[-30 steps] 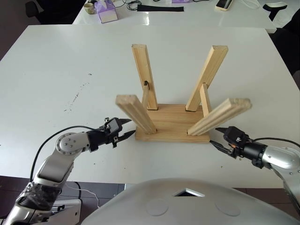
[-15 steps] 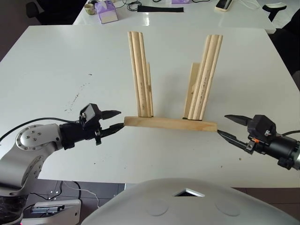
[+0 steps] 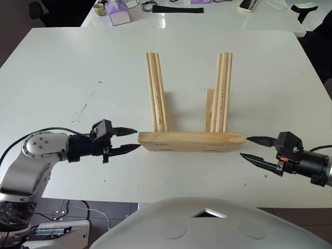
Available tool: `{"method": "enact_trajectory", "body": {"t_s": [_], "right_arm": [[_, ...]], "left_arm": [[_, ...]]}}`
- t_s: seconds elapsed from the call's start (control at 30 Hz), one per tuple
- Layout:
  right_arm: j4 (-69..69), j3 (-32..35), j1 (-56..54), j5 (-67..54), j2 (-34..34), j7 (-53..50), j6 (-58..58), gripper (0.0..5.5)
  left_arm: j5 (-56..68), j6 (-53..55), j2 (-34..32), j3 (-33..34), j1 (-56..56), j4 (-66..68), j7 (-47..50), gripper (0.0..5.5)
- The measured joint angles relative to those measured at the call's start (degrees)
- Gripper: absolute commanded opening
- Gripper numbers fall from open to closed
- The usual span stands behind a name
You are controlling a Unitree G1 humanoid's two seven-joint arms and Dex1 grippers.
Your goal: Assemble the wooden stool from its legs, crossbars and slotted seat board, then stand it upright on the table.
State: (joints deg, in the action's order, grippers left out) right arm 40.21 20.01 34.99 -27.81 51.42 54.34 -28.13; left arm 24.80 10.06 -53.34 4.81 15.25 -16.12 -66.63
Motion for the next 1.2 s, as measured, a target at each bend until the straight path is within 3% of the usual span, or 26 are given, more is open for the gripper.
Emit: {"method": "enact_trajectory", "body": {"t_s": [0.13, 0.37, 0.6, 1.2], "right_arm": [[-8.7, -9.9, -3.1, 9.9, -1.6, -1.5, 7.1, 2.68], [-17.7, -22.4, -9.3, 20.4, -5.9, -4.8, 16.4, 2.68], [-24.9, -23.7, -14.6, 25.6, -6.9, -9.9, 24.4, 2.68], [-22.6, -24.5, -11.5, 28.0, -6.5, -12.5, 25.4, 2.68]], "left_arm": [[-9.5, -11.0, 3.5, -5.2, -2.2, 12.2, 1.0, 2.33], [-15.2, -24.8, 8.8, -12.9, -6.2, 18.4, 0.0, 2.33], [-17.6, -29.9, 11.8, -14.3, -10.2, 24.0, 4.8, 2.33], [-18.7, -31.8, 10.9, -13.7, -14.4, 31.3, 8.9, 2.33]]}}
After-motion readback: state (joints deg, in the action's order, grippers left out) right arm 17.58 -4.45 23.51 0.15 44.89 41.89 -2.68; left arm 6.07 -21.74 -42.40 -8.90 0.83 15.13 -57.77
